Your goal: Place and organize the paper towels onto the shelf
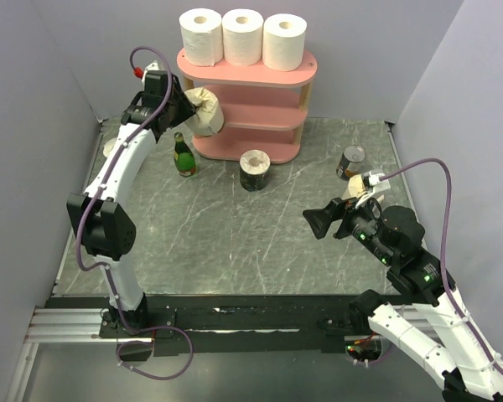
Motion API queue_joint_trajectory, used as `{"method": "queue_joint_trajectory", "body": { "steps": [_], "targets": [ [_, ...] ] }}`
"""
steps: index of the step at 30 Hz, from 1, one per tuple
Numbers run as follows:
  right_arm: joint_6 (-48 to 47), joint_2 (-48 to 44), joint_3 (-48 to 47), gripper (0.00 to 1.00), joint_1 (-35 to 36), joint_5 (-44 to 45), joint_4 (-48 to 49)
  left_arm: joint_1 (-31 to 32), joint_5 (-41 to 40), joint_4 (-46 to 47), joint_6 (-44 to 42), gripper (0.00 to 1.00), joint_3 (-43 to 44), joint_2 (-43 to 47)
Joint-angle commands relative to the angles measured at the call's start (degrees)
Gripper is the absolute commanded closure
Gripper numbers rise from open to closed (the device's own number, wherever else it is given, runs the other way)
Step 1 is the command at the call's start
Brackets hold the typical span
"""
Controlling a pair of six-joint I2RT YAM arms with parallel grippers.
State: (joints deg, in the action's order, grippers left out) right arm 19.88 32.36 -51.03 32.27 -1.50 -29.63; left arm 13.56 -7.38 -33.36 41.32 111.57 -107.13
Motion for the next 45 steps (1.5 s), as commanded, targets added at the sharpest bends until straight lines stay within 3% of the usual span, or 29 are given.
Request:
{"method": "queue_joint_trajectory", "body": {
  "steps": [1,17,24,45],
  "targets": [
    [-0.3,0.3,-3.1,0.01,0.2,0.6,1.9,0.1,2.1,6.2,1.2,0.53,3.7,0.3],
    [-0.9,0.1,-4.0,0.01,0.1,1.3,1.6,0.0,2.8,8.9,4.2,0.48,7.7,-3.0],
    [-0.8,0.4,-3.8,0.01,0.2,1.2,2.0,0.0,3.2,12.3,5.8,0.39,5.1,-2.6],
    [0.1,-0.8,-3.6,0.0,0.2,1.4,1.2,-0.5,3.6,15.5,6.1,0.32,-0.5,1.0]
  ]
}}
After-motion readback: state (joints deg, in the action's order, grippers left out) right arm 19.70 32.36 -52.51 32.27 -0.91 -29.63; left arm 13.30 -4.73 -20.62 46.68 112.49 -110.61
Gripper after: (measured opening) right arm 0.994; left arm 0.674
